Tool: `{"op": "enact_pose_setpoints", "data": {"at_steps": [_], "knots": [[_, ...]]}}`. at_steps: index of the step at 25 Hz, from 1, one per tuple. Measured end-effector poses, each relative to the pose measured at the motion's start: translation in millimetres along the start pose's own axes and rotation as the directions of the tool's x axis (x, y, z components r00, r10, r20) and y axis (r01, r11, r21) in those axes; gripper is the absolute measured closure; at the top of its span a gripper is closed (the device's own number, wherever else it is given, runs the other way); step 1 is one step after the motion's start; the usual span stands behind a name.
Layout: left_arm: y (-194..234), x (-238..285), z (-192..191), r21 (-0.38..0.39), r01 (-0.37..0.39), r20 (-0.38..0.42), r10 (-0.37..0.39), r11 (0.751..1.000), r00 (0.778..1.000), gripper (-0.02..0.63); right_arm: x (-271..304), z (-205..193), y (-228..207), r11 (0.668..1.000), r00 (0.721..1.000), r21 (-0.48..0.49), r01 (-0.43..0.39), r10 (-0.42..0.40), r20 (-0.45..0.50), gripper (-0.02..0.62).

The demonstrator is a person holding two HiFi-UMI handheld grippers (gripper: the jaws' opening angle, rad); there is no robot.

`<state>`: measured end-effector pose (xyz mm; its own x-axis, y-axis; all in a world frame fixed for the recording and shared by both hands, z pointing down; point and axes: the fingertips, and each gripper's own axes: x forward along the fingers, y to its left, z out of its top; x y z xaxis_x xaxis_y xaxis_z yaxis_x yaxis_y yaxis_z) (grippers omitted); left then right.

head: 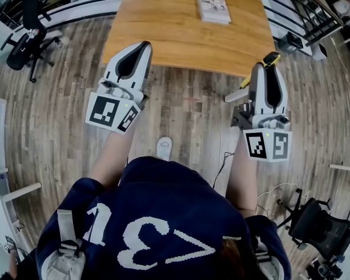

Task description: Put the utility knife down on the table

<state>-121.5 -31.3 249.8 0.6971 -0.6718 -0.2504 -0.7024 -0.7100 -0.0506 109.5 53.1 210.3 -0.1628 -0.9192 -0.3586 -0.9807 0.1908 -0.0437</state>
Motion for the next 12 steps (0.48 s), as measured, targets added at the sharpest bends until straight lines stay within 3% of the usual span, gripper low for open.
{"op": "enact_pose_setpoints", "data": {"at_steps": [12], "knots": [[42.8,51.9,-30.6,-0.022,0.014,-0.031,-0.014,1.0,0.999,0.588,57.5,-25.6,-21.8,1.0,1.0,-0.007,0.024,-0.024,-0.015,0.471]]}}
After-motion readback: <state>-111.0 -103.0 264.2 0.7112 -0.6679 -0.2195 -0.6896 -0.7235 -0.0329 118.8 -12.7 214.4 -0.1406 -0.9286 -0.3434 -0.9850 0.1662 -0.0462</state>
